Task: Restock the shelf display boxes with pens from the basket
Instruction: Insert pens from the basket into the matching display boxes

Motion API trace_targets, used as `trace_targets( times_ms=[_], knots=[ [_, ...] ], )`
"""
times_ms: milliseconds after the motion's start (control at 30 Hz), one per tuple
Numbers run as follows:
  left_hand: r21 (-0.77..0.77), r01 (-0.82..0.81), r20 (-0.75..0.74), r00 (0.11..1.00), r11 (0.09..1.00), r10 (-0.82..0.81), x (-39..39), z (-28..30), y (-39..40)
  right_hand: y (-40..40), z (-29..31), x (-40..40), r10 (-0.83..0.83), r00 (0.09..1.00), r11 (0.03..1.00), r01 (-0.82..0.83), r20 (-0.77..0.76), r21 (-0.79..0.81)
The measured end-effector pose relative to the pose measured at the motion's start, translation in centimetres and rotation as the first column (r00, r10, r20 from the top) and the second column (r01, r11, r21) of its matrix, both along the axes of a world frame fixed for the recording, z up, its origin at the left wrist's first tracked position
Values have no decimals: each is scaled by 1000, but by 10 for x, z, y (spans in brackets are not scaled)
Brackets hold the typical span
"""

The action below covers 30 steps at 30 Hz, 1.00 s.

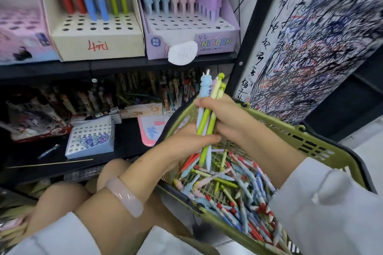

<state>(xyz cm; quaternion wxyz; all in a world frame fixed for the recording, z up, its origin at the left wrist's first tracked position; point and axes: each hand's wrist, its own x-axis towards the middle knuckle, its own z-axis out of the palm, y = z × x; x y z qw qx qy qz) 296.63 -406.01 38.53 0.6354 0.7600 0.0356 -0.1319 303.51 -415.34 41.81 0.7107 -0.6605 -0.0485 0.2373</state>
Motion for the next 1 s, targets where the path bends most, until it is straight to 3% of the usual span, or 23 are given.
trace_targets(
  times_ms=[167, 367, 467, 600, 867, 1000],
  knots=[
    [-147, -135, 115, 982, 980, 153, 6, 16, 8, 19, 23, 5, 12, 993, 1000, -13, 120, 8],
    [-436, -127, 52, 985, 891, 166, 7, 32, 17, 26, 44, 10, 209, 932, 977, -183, 295, -113],
    [-444, -220, 79, 956, 869, 282, 9, 43, 29, 34, 56, 14, 212, 888, 975, -167, 408, -144],
    [-471, -281, 137, 913, 836, 384, 7, 62, 61, 51, 73, 15, 66, 826, 990, 15, 560, -139],
    [-460, -352, 173, 865, 815, 471, -11, 90, 112, 109, 108, 3, 241, 792, 970, -208, 560, -123],
    [-450, -399, 188, 832, 799, 521, -16, 97, 134, 136, 121, 1, 298, 707, 955, -217, 641, -204]
  ],
)
